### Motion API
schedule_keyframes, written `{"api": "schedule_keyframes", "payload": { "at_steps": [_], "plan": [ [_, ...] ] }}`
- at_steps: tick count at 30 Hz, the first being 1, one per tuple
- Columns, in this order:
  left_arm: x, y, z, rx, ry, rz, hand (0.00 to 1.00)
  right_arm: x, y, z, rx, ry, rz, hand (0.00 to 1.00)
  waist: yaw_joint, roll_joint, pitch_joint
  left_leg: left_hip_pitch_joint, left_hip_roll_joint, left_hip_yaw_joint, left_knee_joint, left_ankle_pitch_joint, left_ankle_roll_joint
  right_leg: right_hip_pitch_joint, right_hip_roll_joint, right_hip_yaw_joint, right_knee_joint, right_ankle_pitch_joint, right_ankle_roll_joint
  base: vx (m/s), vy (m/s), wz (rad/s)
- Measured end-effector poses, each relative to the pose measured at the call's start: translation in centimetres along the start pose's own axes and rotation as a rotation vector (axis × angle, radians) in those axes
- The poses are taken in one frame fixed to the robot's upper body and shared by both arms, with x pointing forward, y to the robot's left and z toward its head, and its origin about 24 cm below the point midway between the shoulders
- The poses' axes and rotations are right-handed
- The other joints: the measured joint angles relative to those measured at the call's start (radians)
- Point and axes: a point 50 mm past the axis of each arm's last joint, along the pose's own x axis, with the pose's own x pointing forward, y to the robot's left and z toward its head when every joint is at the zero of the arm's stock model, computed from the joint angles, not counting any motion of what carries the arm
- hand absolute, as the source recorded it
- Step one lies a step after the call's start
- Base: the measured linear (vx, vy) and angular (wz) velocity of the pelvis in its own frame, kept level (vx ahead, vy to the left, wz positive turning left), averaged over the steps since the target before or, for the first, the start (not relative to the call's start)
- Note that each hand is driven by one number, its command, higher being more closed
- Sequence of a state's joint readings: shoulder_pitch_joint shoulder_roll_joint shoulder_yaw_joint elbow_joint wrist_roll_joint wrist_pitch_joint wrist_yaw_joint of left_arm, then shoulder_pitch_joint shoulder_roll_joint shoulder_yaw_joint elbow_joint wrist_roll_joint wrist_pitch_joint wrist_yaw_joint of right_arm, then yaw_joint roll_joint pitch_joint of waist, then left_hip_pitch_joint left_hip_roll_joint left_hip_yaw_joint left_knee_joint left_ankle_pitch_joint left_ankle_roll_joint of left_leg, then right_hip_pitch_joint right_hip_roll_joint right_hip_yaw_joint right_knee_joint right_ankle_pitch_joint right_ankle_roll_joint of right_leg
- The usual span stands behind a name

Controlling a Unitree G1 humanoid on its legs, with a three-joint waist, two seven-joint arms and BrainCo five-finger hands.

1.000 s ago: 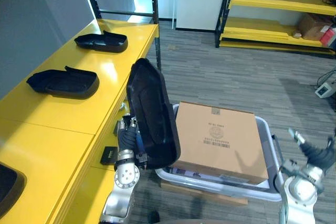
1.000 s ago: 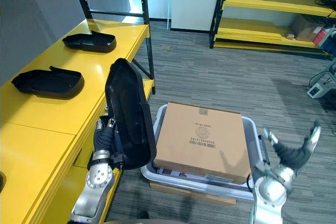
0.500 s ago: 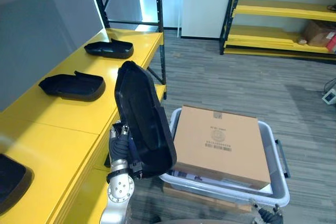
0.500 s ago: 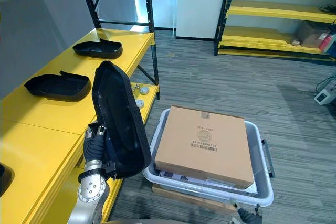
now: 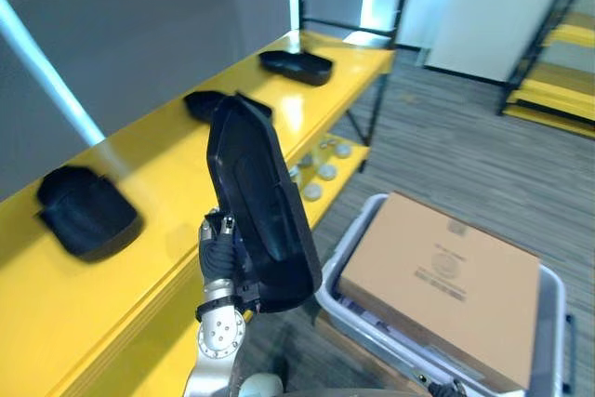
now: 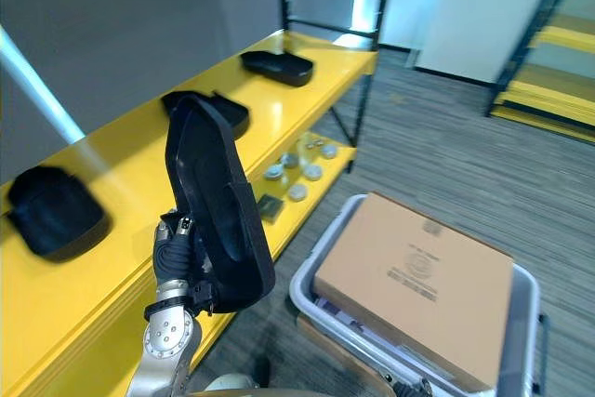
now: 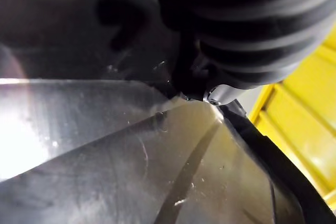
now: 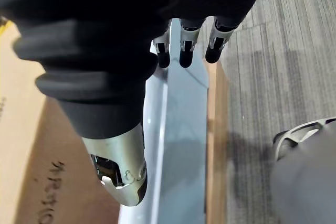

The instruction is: Walk over and take plastic housings, then place them on the shelf

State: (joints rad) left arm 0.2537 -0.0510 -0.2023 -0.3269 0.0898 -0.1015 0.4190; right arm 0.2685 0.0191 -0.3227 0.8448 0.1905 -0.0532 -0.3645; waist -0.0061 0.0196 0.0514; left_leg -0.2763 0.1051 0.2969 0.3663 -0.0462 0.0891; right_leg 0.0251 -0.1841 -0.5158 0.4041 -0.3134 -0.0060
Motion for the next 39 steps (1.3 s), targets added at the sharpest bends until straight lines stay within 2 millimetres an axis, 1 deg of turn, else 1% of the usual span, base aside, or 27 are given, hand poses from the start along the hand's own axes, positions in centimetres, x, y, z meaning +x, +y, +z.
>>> {"api": "schedule_keyframes", "payload": {
  "at_steps": [1, 2, 3, 4, 5, 6, 8, 11, 13, 14, 15, 16, 17, 18, 19, 20, 21, 22, 23, 25, 26, 28, 29, 32, 35, 37, 39],
  "plan": [
    [1.1, -0.7, 0.9, -0.022, -0.062, -0.019, 1.0, -0.4, 1.2, -0.7, 0.016, 0.03, 0.032, 0.0, -0.035, -0.056, -0.004, -0.001, 0.013, 0.101, 0.038, -0.096, 0.081, 0.008, -0.05, -0.075, -0.065, 0.036, 0.06, -0.09, 0.017, 1.95],
    [1.1, -0.9, 1.0, -0.03, -0.072, -0.021, 1.0, -0.3, 1.4, -0.5, 0.011, 0.026, 0.042, 0.0, -0.025, -0.054, 0.002, 0.006, 0.042, 0.123, 0.102, -0.115, 0.058, 0.01, -0.049, -0.086, -0.072, 0.046, 0.064, -0.08, 0.007, 1.63],
    [1.0, -1.0, 1.0, -0.035, -0.076, -0.02, 1.0, -0.2, 1.2, -0.5, 0.01, 0.025, 0.039, 0.0, -0.023, -0.05, 0.004, 0.025, 0.064, 0.114, 0.136, -0.124, 0.015, 0.019, -0.048, -0.096, -0.088, 0.054, 0.073, -0.04, 0.136, 0.72],
    [1.1, -1.4, 0.5, -0.038, -0.06, -0.032, 1.0, 0.4, 1.1, 0.5, 0.014, 0.008, 0.028, 0.0, -0.033, 0.0, -0.009, 0.098, 0.042, 0.04, 0.007, -0.154, -0.125, 0.038, -0.052, -0.133, -0.113, 0.069, 0.099, -0.02, 0.175, 0.69],
    [1.1, -1.3, 0.3, -0.029, -0.056, -0.034, 1.0, 0.4, 1.4, 0.6, 0.011, 0.009, 0.033, 0.0, -0.034, -0.004, -0.006, 0.108, 0.03, 0.041, -0.007, -0.139, -0.121, 0.043, -0.062, -0.134, -0.117, 0.075, 0.102, 0.01, 0.246, 0.58],
    [1.0, -0.9, -0.3, 0.001, -0.038, -0.035, 1.0, 0.5, 1.8, 1.0, 0.009, 0.004, 0.046, 0.0, -0.03, -0.006, -0.006, 0.129, -0.004, 0.048, -0.057, -0.121, -0.106, 0.051, -0.07, -0.138, -0.146, 0.104, 0.108, 0.01, 0.146, 0.09],
    [1.0, -0.7, -0.7, 0.022, -0.021, -0.042, 1.0, 0.4, 2.9, 1.3, 0.009, 0.005, 0.086, 0.0, -0.029, -0.006, -0.004, 0.127, -0.025, 0.046, -0.061, -0.117, -0.098, 0.061, -0.079, -0.141, -0.171, 0.142, 0.124, 0.04, 0.175, 0.11],
    [1.0, -0.7, -0.8, 0.022, -0.019, -0.045, 1.0, 0.4, 3.2, 1.5, 0.004, -0.001, 0.095, 0.0, -0.031, -0.015, 0.015, 0.132, -0.053, 0.022, -0.068, -0.129, -0.078, 0.043, -0.124, -0.128, -0.079, 0.155, 0.102, 0.02, 0.148, 0.23],
    [0.9, -0.7, -0.9, 0.026, -0.011, -0.049, 1.0, 0.5, 3.2, 2.0, 0.001, -0.013, 0.097, 0.0, -0.031, -0.015, 0.025, 0.153, -0.066, -0.002, -0.091, -0.137, -0.063, -0.017, -0.151, -0.037, 0.064, 0.166, 0.007, -0.01, 0.102, 0.27],
    [0.9, -0.6, -1.1, 0.03, -0.005, -0.053, 1.0, 0.5, 3.4, 2.2, 0.001, -0.026, 0.105, 0.0, -0.037, -0.012, 0.039, 0.175, -0.072, -0.028, -0.115, -0.134, -0.058, -0.072, -0.128, 0.088, 0.149, 0.127, -0.034, 0.02, 0.075, 0.52],
    [0.9, -0.6, -1.1, 0.031, -0.003, -0.05, 1.0, 0.4, 3.6, 2.3, -0.001, -0.033, 0.121, 0.0, -0.041, -0.017, 0.047, 0.189, -0.074, -0.056, -0.128, -0.137, -0.057, -0.105, -0.069, 0.201, 0.17, 0.069, -0.013, 0.04, 0.045, 0.58],
    [0.9, -0.6, -1.2, 0.032, -0.001, -0.047, 1.0, 0.3, 3.6, 2.2, -0.003, -0.035, 0.127, 0.0, -0.04, -0.022, 0.047, 0.194, -0.074, -0.068, -0.132, -0.137, -0.057, -0.124, -0.039, 0.257, 0.172, 0.047, -0.006, 0.06, -0.021, 0.63],
    [0.8, -0.5, -1.3, 0.033, 0.004, -0.045, 1.0, 0.2, 3.6, 2.2, -0.008, -0.043, 0.135, 0.0, -0.032, -0.03, 0.049, 0.206, -0.082, -0.094, -0.142, -0.135, -0.06, -0.164, 0.02, 0.344, 0.171, 0.022, 0.008, 0.1, -0.047, 0.74],
    [0.6, -0.4, -1.4, 0.036, 0.013, -0.042, 1.0, 0.1, 3.7, 2.4, -0.019, -0.062, 0.143, 0.0, -0.036, -0.033, 0.048, 0.21, -0.092, -0.13, -0.142, -0.136, -0.061, -0.204, 0.063, 0.42, 0.171, 0.012, 0.023, 0.1, -0.054, 0.82],
    [0.5, -0.3, -1.5, 0.038, 0.019, -0.041, 1.0, 0.0, 3.7, 2.5, -0.024, -0.073, 0.147, 0.0, -0.037, -0.033, 0.049, 0.211, -0.098, -0.148, -0.14, -0.136, -0.061, -0.223, 0.079, 0.454, 0.17, 0.01, 0.028, 0.12, -0.074, 1.05],
    [0.2, -0.2, -1.7, 0.041, 0.031, -0.036, 1.0, -0.1, 3.9, 2.7, -0.029, -0.084, 0.155, 0.0, -0.047, -0.038, 0.049, 0.212, -0.108, -0.17, -0.137, -0.139, -0.067, -0.249, 0.097, 0.51, 0.164, 0.007, 0.045, 0.12, -0.105, 1.07],
    [0.1, -0.1, -1.9, 0.043, 0.039, -0.032, 1.0, -0.3, 4.0, 2.7, -0.045, -0.097, 0.169, 0.0, -0.045, -0.054, 0.054, 0.209, -0.122, -0.197, -0.111, -0.154, -0.082, -0.253, 0.092, 0.526, 0.116, 0.035, 0.059, 0.12, -0.124, 1.03],
    [0.0, 0.0, -1.9, 0.046, 0.043, -0.031, 1.0, -0.4, 4.1, 2.5, -0.051, -0.095, 0.174, 0.0, -0.036, -0.063, 0.054, 0.206, -0.13, -0.209, -0.094, -0.171, -0.085, -0.25, 0.082, 0.523, 0.08, 0.067, 0.053, 0.15, -0.185, 0.86],
    [-0.2, 0.2, -2.2, 0.042, 0.061, -0.012, 1.0, -0.5, 4.4, 2.4, -0.051, -0.093, 0.182, 0.0, -0.033, -0.072, 0.051, 0.202, -0.123, -0.234, -0.053, -0.2, -0.093, -0.231, 0.079, 0.494, 0.066, 0.094, 0.052, 0.15, -0.172, 0.6],
    [-0.7, 0.1, -2.5, 0.024, 0.088, 0.008, 1.0, -0.5, 4.4, 2.7, -0.082, -0.114, 0.194, 0.0, -0.025, -0.047, 0.043, 0.18, -0.076, -0.237, -0.033, -0.215, -0.107, -0.208, 0.107, 0.441, 0.016, 0.093, 0.04, 0.24, -0.212, 0.54],
    [-0.7, 0.1, -2.5, 0.018, 0.089, 0.017, 1.0, -0.6, 4.6, 2.7, -0.081, -0.116, 0.201, 0.0, -0.022, -0.033, 0.039, 0.183, -0.048, -0.219, -0.042, -0.206, -0.111, -0.198, 0.115, 0.415, -0.005, 0.095, 0.034, 0.23, -0.185, 0.47],
    [-0.6, 0.0, -2.4, 0.013, 0.088, 0.013, 1.0, -0.6, 4.7, 2.8, -0.08, -0.12, 0.206, 0.0, -0.026, -0.027, 0.039, 0.2, -0.022, -0.208, -0.08, -0.18, -0.149, -0.17, 0.123, 0.369, -0.034, 0.098, 0.024, 0.25, -0.192, 0.53],
    [-0.6, 0.1, -2.4, 0.013, 0.089, 0.016, 1.0, -0.7, 4.7, 2.7, -0.08, -0.117, 0.207, 0.0, -0.025, -0.025, 0.037, 0.219, -0.016, -0.209, -0.099, -0.176, -0.153, -0.15, 0.129, 0.361, -0.049, 0.1, 0.02, 0.24, -0.155, 0.32],
    [-0.6, 0.2, -2.4, 0.014, 0.088, 0.024, 1.0, -0.8, 4.8, 2.3, -0.077, -0.104, 0.206, 0.0, -0.015, -0.044, 0.032, 0.253, -0.014, -0.21, -0.13, -0.159, -0.156, -0.101, 0.131, 0.334, -0.088, 0.102, 0.018, 0.15, -0.032, 0.19],
    [-0.6, 0.3, -2.4, 0.016, 0.088, 0.029, 1.0, -0.8, 4.8, 2.1, -0.077, -0.097, 0.203, 0.0, -0.005, -0.05, 0.03, 0.259, -0.02, -0.216, -0.142, -0.156, -0.157, -0.064, 0.126, 0.312, -0.12, 0.103, 0.017, 0.11, 0.012, 0.27],
    [-0.5, 0.4, -2.4, 0.019, 0.086, 0.028, 1.0, -0.9, 4.9, 1.8, -0.087, -0.088, 0.207, 0.0, -0.005, -0.061, 0.033, 0.253, -0.033, -0.223, -0.14, -0.135, -0.161, -0.046, 0.109, 0.272, -0.13, 0.104, 0.015, 0.08, 0.022, 0.55],
    [-0.4, 0.4, -2.1, 0.013, 0.071, 0.031, 1.0, -1.0, 5.1, 1.6, -0.1, -0.086, 0.216, 0.0, -0.005, -0.082, 0.034, 0.22, -0.045, -0.201, -0.107, -0.106, -0.159, -0.045, 0.079, 0.223, -0.126, 0.108, 0.012, 0.06, 0.014, 0.64]
  ]
}}
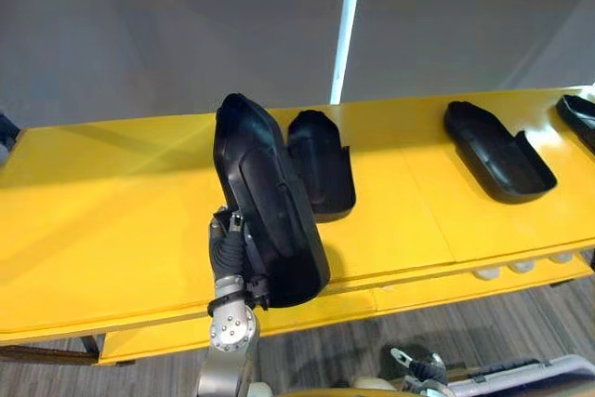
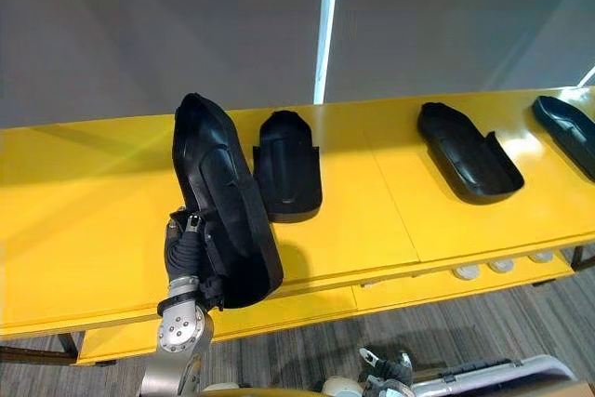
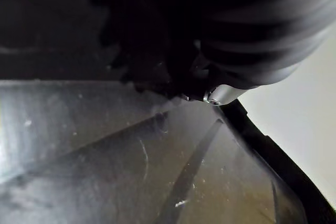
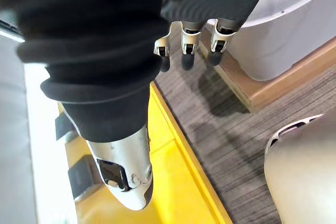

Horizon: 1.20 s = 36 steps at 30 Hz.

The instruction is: Walk over and take plastic housings, then place them on the shelf

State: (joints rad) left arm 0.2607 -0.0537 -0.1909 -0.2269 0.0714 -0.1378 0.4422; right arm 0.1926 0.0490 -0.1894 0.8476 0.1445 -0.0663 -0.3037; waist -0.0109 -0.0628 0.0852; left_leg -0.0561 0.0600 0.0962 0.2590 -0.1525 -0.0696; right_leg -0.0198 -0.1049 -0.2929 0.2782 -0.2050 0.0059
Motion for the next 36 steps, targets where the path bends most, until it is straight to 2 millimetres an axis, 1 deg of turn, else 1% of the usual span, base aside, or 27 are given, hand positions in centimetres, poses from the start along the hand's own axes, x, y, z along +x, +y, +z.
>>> {"api": "schedule_keyframes", "payload": {
  "at_steps": [1, 2, 3, 5, 6, 7, 8, 9, 10, 11, 12, 13, 15, 16, 17, 18, 19, 20, 21, 22, 23, 24, 25, 26, 28, 32, 36],
  "plan": [
    [0.1, 0.0, 0.1, -0.003, -0.005, 0.001, 1.0, 0.0, 0.0, 0.0, 0.0, 0.0, -0.001, 0.0, -0.001, -0.003, 0.0, -0.016, 0.003, 0.016, 0.024, 0.0, 0.001, -0.002, -0.006, -0.01, 0.002, 0.004, -0.006, 0.03, 0.039, 0.54],
    [0.2, 0.0, 0.3, -0.002, -0.013, 0.006, 1.0, 0.0, 0.1, 0.1, -0.002, -0.002, -0.001, 0.0, 0.001, -0.008, 0.004, -0.062, 0.033, 0.088, 0.095, -0.025, 0.025, -0.002, -0.013, -0.008, 0.003, 0.012, -0.017, 0.01, 0.047, 0.41],
    [0.2, 0.2, 0.3, 0.003, -0.017, 0.016, 1.0, 0.1, 0.2, 0.4, -0.001, -0.008, -0.001, 0.0, -0.001, -0.01, 0.005, -0.078, 0.104, 0.178, 0.135, -0.054, 0.065, -0.003, -0.016, -0.01, 0.015, 0.012, -0.018, 0.02, 0.054, 0.34],
    [0.2, 0.3, 0.2, 0.003, -0.015, 0.021, 1.0, 0.2, 0.2, 0.5, -0.003, -0.009, -0.005, 0.0, -0.003, -0.025, 0.009, -0.11, 0.188, 0.197, 0.149, -0.053, 0.062, 0.001, -0.039, -0.005, 0.022, 0.012, -0.018, 0.03, 0.104, 0.17],
    [0.2, 0.3, 0.2, 0.003, -0.015, 0.021, 1.0, 0.3, 0.1, 0.5, -0.006, -0.007, -0.009, 0.0, -0.005, -0.026, 0.009, -0.116, 0.209, 0.193, 0.143, -0.049, 0.056, 0.004, -0.049, -0.004, 0.021, 0.012, -0.017, 0.05, 0.215, 0.14],
    [0.1, 0.1, 0.2, -0.005, -0.011, 0.012, 1.0, 0.3, -0.2, 0.4, -0.012, -0.001, -0.024, 0.0, -0.011, -0.03, 0.011, -0.122, 0.24, 0.171, 0.113, -0.031, 0.028, 0.016, -0.072, -0.003, 0.018, 0.012, -0.014, 0.07, 0.29, 0.12],
    [0.0, -0.2, 0.2, -0.018, -0.007, 0.002, 1.0, 0.3, -0.6, -0.1, -0.023, 0.017, -0.037, 0.0, -0.012, -0.018, 0.004, -0.116, 0.26, 0.131, 0.052, 0.01, 0.003, 0.023, -0.085, -0.003, 0.019, 0.02, 0.009, 0.1, 0.419, 0.08],
    [0.0, -0.3, 0.3, -0.025, -0.007, -0.002, 1.0, 0.3, -0.8, -0.2, -0.024, 0.022, -0.044, 0.0, -0.012, -0.008, -0.002, -0.113, 0.267, 0.106, 0.022, 0.049, 0.008, 0.025, -0.088, -0.003, 0.017, 0.024, 0.031, 0.1, 0.396, -0.07],
    [0.0, -0.6, 0.4, -0.036, -0.011, -0.009, 1.0, 0.4, -1.3, -0.2, -0.011, 0.025, -0.063, 0.0, -0.011, 0.025, -0.018, -0.114, 0.275, 0.05, 0.018, 0.115, -0.033, 0.03, -0.094, 0.001, 0.011, 0.02, 0.089, 0.11, 0.511, -0.09],
    [0.2, -0.6, 0.5, -0.025, -0.022, -0.023, 1.0, 0.3, -1.1, -0.4, 0.0, 0.034, -0.061, 0.0, -0.013, 0.005, -0.023, -0.12, 0.252, 0.03, 0.046, 0.054, -0.116, 0.035, -0.122, 0.008, 0.003, 0.023, 0.127, 0.07, 0.427, -0.07],
    [0.3, -0.6, 0.6, -0.016, -0.031, -0.029, 1.0, 0.2, -0.7, -0.5, -0.001, 0.039, -0.049, 0.0, -0.015, -0.012, -0.022, -0.128, 0.238, 0.033, 0.063, 0.034, -0.115, 0.034, -0.139, 0.014, -0.003, 0.042, 0.147, 0.05, 0.51, -0.1],
    [0.6, -0.4, 0.7, 0.004, -0.047, -0.041, 1.0, 0.1, -0.4, -0.7, -0.022, 0.045, -0.033, 0.0, -0.003, -0.035, -0.014, -0.144, 0.218, 0.047, 0.114, 0.01, -0.092, 0.031, -0.161, 0.034, -0.026, 0.109, 0.154, -0.02, 0.421, -0.33],
    [0.7, 0.0, 0.7, 0.024, -0.052, -0.037, 1.0, 0.1, -0.2, -0.6, -0.023, 0.044, -0.031, 0.0, 0.016, -0.03, -0.01, -0.145, 0.226, 0.086, 0.166, -0.023, -0.068, 0.015, -0.162, 0.061, -0.047, 0.199, 0.125, -0.04, 0.326, -0.57],
    [0.8, 0.2, 0.7, 0.027, -0.055, -0.031, 1.0, 0.1, 0.0, -0.5, -0.037, 0.042, -0.023, 0.0, 0.028, -0.029, -0.01, -0.139, 0.236, 0.116, 0.184, -0.04, -0.06, 0.003, -0.16, 0.051, -0.052, 0.247, 0.082, -0.09, 0.314, -0.8],
    [0.9, 0.5, 0.8, 0.029, -0.06, -0.017, 1.0, 0.1, 0.5, -0.3, -0.06, 0.031, -0.004, 0.0, 0.033, -0.028, -0.015, -0.138, 0.234, 0.152, 0.182, -0.058, -0.044, -0.016, -0.161, 0.015, -0.057, 0.301, 0.012, -0.15, 0.452, -0.79],
    [1.0, 0.7, 0.8, 0.032, -0.062, -0.009, 1.0, 0.2, 0.6, 0.0, -0.072, 0.021, 0.003, 0.0, 0.025, -0.032, -0.014, -0.134, 0.221, 0.169, 0.168, -0.075, -0.037, -0.037, -0.171, -0.006, -0.038, 0.292, 0.013, -0.15, 0.352, -0.56],
    [1.0, 0.8, 0.8, 0.034, -0.06, -0.004, 1.0, 0.3, 0.7, 0.2, -0.081, 0.013, 0.008, 0.0, 0.023, -0.039, -0.012, -0.134, 0.212, 0.176, 0.168, -0.074, -0.022, -0.049, -0.169, -0.002, -0.004, 0.261, 0.033, -0.17, 0.263, -0.21],
    [0.8, 0.8, 0.5, 0.034, -0.044, 0.001, 1.0, 0.2, 0.4, -0.2, -0.087, 0.024, 0.0, 0.0, 0.011, -0.039, -0.011, -0.122, 0.199, 0.176, 0.162, -0.071, -0.006, -0.068, -0.114, 0.056, 0.097, 0.146, 0.073, -0.12, 0.126, -0.07],
    [0.6, 0.8, 0.4, 0.03, -0.034, 0.004, 1.0, 0.2, 0.2, -0.4, -0.079, 0.033, -0.007, 0.0, 0.008, -0.037, -0.012, -0.108, 0.18, 0.18, 0.15, -0.07, 0.001, -0.072, -0.048, 0.119, 0.153, 0.058, 0.095, -0.12, 0.089, -0.01],
    [0.5, 0.7, 0.3, 0.023, -0.03, 0.005, 1.0, 0.2, 0.2, -0.3, -0.078, 0.032, -0.008, 0.0, 0.006, -0.037, -0.011, -0.104, 0.169, 0.182, 0.142, -0.07, 0.011, -0.072, -0.016, 0.145, 0.169, 0.017, 0.101, -0.1, 0.021, 0.1],
    [0.4, 0.4, 0.4, 0.007, -0.026, -0.001, 1.0, 0.2, 0.3, -0.3, -0.08, 0.029, 0.0, 0.0, 0.0, -0.034, -0.01, -0.106, 0.144, 0.182, 0.134, -0.064, 0.023, -0.072, 0.044, 0.194, 0.164, -0.049, 0.089, -0.13, 0.003, 0.11],
    [0.3, 0.1, 0.3, -0.005, -0.018, -0.002, 1.0, 0.2, 0.3, -0.3, -0.081, 0.03, 0.008, 0.0, 0.001, -0.034, -0.01, -0.109, 0.128, 0.18, 0.135, -0.062, 0.022, -0.06, 0.059, 0.213, 0.125, -0.073, 0.044, -0.12, -0.026, 0.12],
    [0.3, 0.0, 0.3, -0.01, -0.014, -0.004, 1.0, 0.2, 0.3, -0.3, -0.078, 0.032, 0.01, 0.0, 0.002, -0.04, -0.014, -0.111, 0.122, 0.179, 0.139, -0.061, 0.021, -0.042, 0.055, 0.218, 0.095, -0.085, 0.031, -0.11, -0.029, 0.15],
    [0.2, -0.2, 0.2, -0.013, -0.002, -0.013, 1.0, 0.2, 0.5, -0.3, -0.058, 0.033, 0.013, 0.0, 0.0, -0.019, -0.008, -0.111, 0.124, 0.164, 0.133, -0.052, 0.012, -0.022, 0.059, 0.207, 0.06, -0.078, 0.019, -0.08, -0.015, 0.18],
    [0.1, -0.4, 0.2, -0.002, -0.008, -0.025, 1.0, 0.2, 0.5, -0.2, -0.053, 0.029, 0.012, 0.0, 0.0, -0.011, -0.008, -0.109, 0.131, 0.152, 0.119, -0.028, 0.004, -0.01, 0.069, 0.188, 0.042, -0.066, 0.01, -0.06, -0.059, 0.22],
    [0.1, -0.3, 0.2, 0.003, -0.009, -0.023, 1.0, 0.1, 0.4, -0.4, -0.053, 0.037, 0.009, 0.0, 0.025, -0.018, -0.014, -0.081, 0.143, 0.155, 0.077, 0.004, -0.017, 0.037, 0.098, 0.185, -0.023, -0.031, -0.003, 0.02, -0.071, 0.01],
    [0.1, -0.3, 0.2, 0.006, -0.007, -0.028, 1.0, 0.1, 0.4, -0.5, -0.051, 0.039, 0.007, 0.0, 0.027, -0.021, -0.018, -0.068, 0.146, 0.162, 0.054, 0.02, -0.016, 0.062, 0.105, 0.185, -0.073, 0.007, 0.002, 0.02, -0.013, -0.01]
  ]
}}
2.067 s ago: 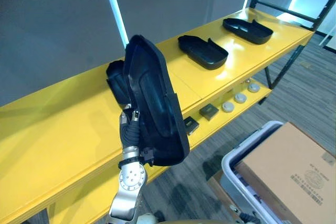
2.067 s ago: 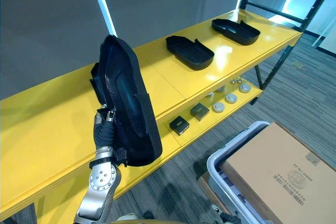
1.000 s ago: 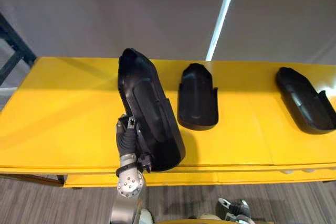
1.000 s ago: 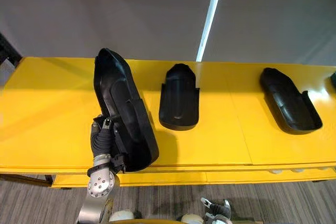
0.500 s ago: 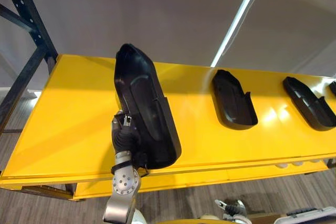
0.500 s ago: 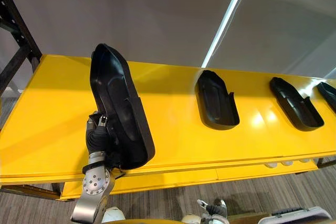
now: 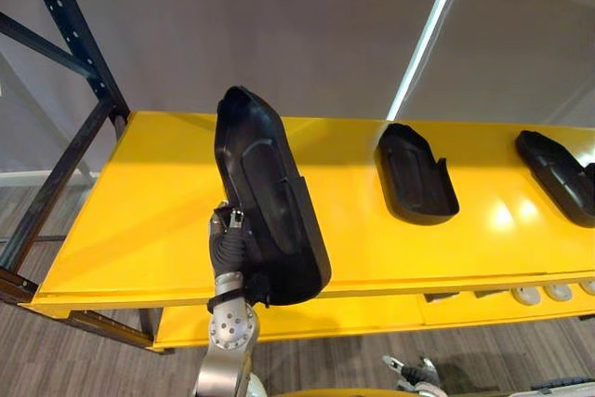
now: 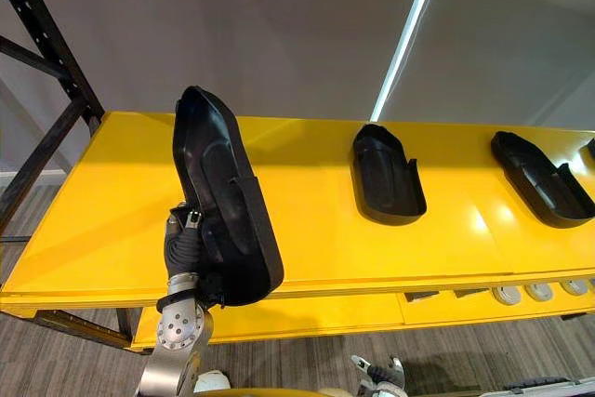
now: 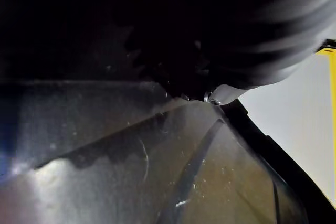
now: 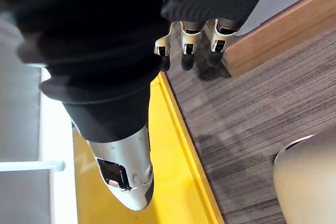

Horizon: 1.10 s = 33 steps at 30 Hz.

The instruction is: Walk over and take plastic housings, then place them on the shelf

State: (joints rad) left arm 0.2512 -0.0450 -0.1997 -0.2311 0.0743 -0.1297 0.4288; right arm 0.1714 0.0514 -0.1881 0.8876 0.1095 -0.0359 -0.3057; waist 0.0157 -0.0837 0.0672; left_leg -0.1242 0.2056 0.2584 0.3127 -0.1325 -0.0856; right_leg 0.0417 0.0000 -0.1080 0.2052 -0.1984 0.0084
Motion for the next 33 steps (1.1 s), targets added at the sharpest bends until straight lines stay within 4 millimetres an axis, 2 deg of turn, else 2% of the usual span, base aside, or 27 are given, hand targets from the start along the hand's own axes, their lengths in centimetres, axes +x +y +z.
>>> {"api": "schedule_keyframes", "payload": {
  "at_steps": [7, 16, 22, 25, 26, 28, 30, 33],
  "plan": [
    [0.5, 1.1, -0.2, 0.149, -0.009, -0.037, 1.0, -0.1, -0.2, -0.7, -0.007, 0.019, 0.007, 0.0, 0.0, 0.003, -0.017, 0.031, -0.004, 0.023, -0.034, 0.001, 0.006, 0.028, -0.008, 0.03, -0.049, 0.039, 0.014, -0.02, 0.032, -0.11],
    [3.7, 3.7, 1.0, 0.306, -0.083, 0.067, 1.0, -0.2, -0.9, -1.5, -0.045, 0.04, 0.024, 0.0, -0.003, 0.029, -0.071, 0.034, -0.013, 0.043, -0.067, 0.002, 0.005, 0.029, -0.013, 0.053, -0.089, 0.059, 0.014, -0.04, 0.015, -0.06],
    [5.7, 4.8, 0.6, 0.37, -0.049, 0.097, 1.0, -0.1, -0.9, -1.4, -0.042, 0.047, 0.04, 0.0, -0.007, 0.02, -0.08, 0.035, -0.016, 0.049, -0.079, 0.014, 0.008, 0.025, -0.013, 0.062, -0.098, 0.07, 0.017, 0.01, 0.008, -0.03],
    [6.9, 5.4, 0.5, 0.401, -0.032, 0.114, 1.0, 0.0, -1.0, -1.3, -0.03, 0.048, 0.049, 0.0, -0.01, 0.027, -0.08, 0.051, -0.02, 0.054, -0.107, 0.032, 0.009, 0.021, -0.011, 0.086, -0.106, 0.089, 0.024, 0.03, 0.024, -0.04],
    [7.1, 6.0, 0.5, 0.419, -0.022, 0.13, 1.0, 0.0, -1.1, -1.2, -0.025, 0.046, 0.047, 0.0, -0.023, 0.03, -0.08, 0.055, -0.023, 0.054, -0.113, 0.034, 0.01, 0.021, -0.012, 0.09, -0.106, 0.091, 0.025, 0.04, 0.034, -0.01],
    [7.5, 6.3, 0.3, 0.434, -0.014, 0.137, 1.0, 0.0, -1.1, -1.1, -0.023, 0.046, 0.045, 0.0, -0.029, 0.032, -0.08, 0.064, -0.031, 0.055, -0.135, 0.044, 0.013, 0.021, -0.014, 0.095, -0.106, 0.097, 0.023, 0.0, 0.0, 0.0],
    [8.2, 7.0, -0.8, 0.486, 0.04, 0.135, 1.0, 0.1, -1.2, -1.0, -0.029, 0.041, 0.046, 0.0, -0.029, 0.049, -0.085, 0.103, -0.038, 0.075, -0.208, 0.089, 0.017, 0.012, -0.013, 0.103, -0.106, 0.125, 0.032, 0.0, 0.027, -0.14],
    [8.8, 8.2, -1.9, 0.532, 0.11, 0.142, 1.0, 0.2, -1.1, -0.6, -0.039, 0.03, 0.064, 0.0, -0.032, 0.059, -0.085, 0.13, -0.057, 0.096, -0.292, 0.136, 0.024, -0.007, -0.017, 0.111, -0.107, 0.138, 0.024, -0.05, 0.036, -0.16]
  ]
}}
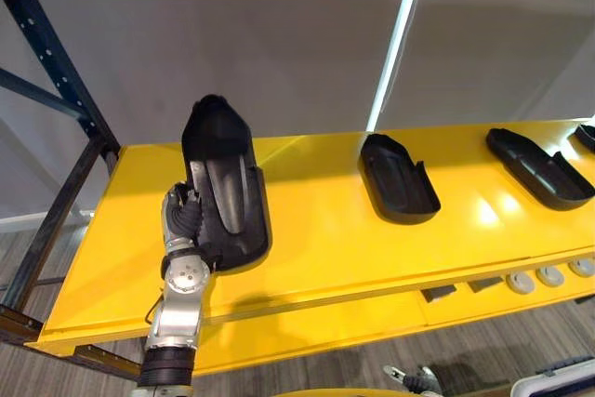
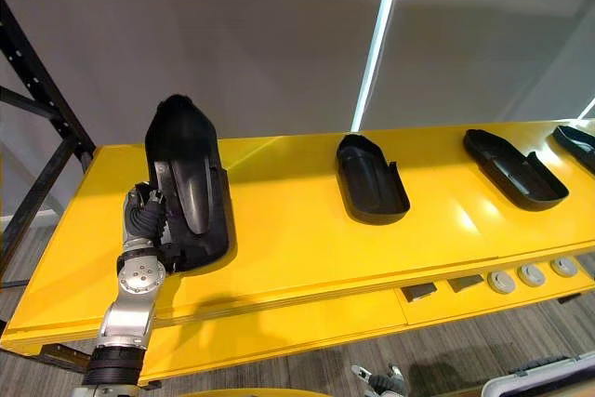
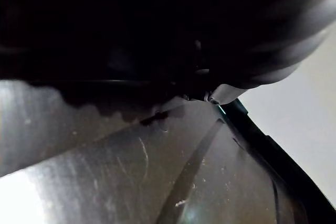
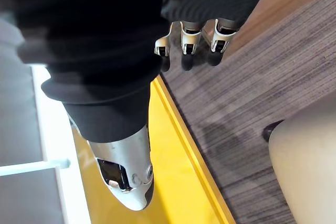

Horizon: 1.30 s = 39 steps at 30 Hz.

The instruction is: Walk over and take plastic housings, then place them on the shelf

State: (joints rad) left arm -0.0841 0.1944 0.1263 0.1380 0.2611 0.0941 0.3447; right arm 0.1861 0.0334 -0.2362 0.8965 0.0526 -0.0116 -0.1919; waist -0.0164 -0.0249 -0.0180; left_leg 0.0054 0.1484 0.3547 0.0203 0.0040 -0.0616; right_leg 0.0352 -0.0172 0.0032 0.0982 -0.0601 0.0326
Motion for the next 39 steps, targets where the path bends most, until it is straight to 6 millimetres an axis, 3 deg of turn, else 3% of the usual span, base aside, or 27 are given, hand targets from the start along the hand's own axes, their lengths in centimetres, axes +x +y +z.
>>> {"api": "schedule_keyframes", "payload": {
  "at_steps": [5, 11, 12, 25, 36, 39],
  "plan": [
    [0.3, 0.0, -1.7, 0.06, 0.069, -0.029, 1.0, 0.0, 0.0, 0.1, -0.013, -0.004, 0.001, 0.0, -0.006, 0.003, 0.003, 0.04, -0.029, 0.005, -0.123, 0.066, 0.003, -0.006, -0.008, 0.0, -0.017, 0.0, 0.0, -0.09, 0.014, -0.02],
    [0.2, 0.3, -4.0, 0.083, 0.17, -0.035, 1.0, 0.1, -0.6, 0.0, 0.019, 0.001, -0.012, 0.0, -0.011, 0.015, 0.009, 0.042, -0.043, 0.0, -0.124, 0.075, -0.003, -0.005, -0.014, 0.0, -0.03, -0.029, -0.001, -0.1, -0.002, -0.02],
    [0.2, 0.3, -4.1, 0.084, 0.175, -0.035, 0.0, 0.1, -0.6, 0.1, 0.019, 0.0, -0.011, 0.0, -0.011, 0.014, 0.009, 0.042, -0.044, -0.001, -0.124, 0.075, -0.003, -0.005, -0.014, 0.001, -0.031, -0.03, -0.001, -0.04, 0.005, -0.01],
    [2.2, 1.5, -4.3, 0.098, 0.201, 0.032, 0.0, 0.3, -0.9, -0.2, 0.044, 0.021, -0.028, 0.0, -0.013, -0.001, 0.01, 0.045, -0.081, -0.005, -0.124, 0.065, 0.021, 0.016, -0.033, 0.033, -0.067, -0.016, 0.017, 0.06, 0.02, -0.01],
    [3.1, 2.1, -3.8, 0.091, 0.185, 0.085, 0.0, 0.5, -0.5, 0.3, 0.041, 0.018, -0.017, 0.0, -0.021, -0.001, 0.041, 0.073, -0.081, -0.012, -0.125, 0.056, 0.017, 0.047, -0.033, 0.037, -0.082, -0.026, -0.002, 0.03, -0.004, -0.01],
    [2.9, 1.9, -2.2, 0.019, 0.131, 0.12, 0.0, 0.5, -0.4, 0.3, 0.041, 0.019, -0.018, 0.0, -0.018, -0.011, 0.049, 0.072, -0.082, -0.018, -0.125, 0.054, 0.018, 0.047, -0.034, 0.034, -0.082, -0.03, -0.006, -0.01, -0.013, 0.05]
  ]
}}
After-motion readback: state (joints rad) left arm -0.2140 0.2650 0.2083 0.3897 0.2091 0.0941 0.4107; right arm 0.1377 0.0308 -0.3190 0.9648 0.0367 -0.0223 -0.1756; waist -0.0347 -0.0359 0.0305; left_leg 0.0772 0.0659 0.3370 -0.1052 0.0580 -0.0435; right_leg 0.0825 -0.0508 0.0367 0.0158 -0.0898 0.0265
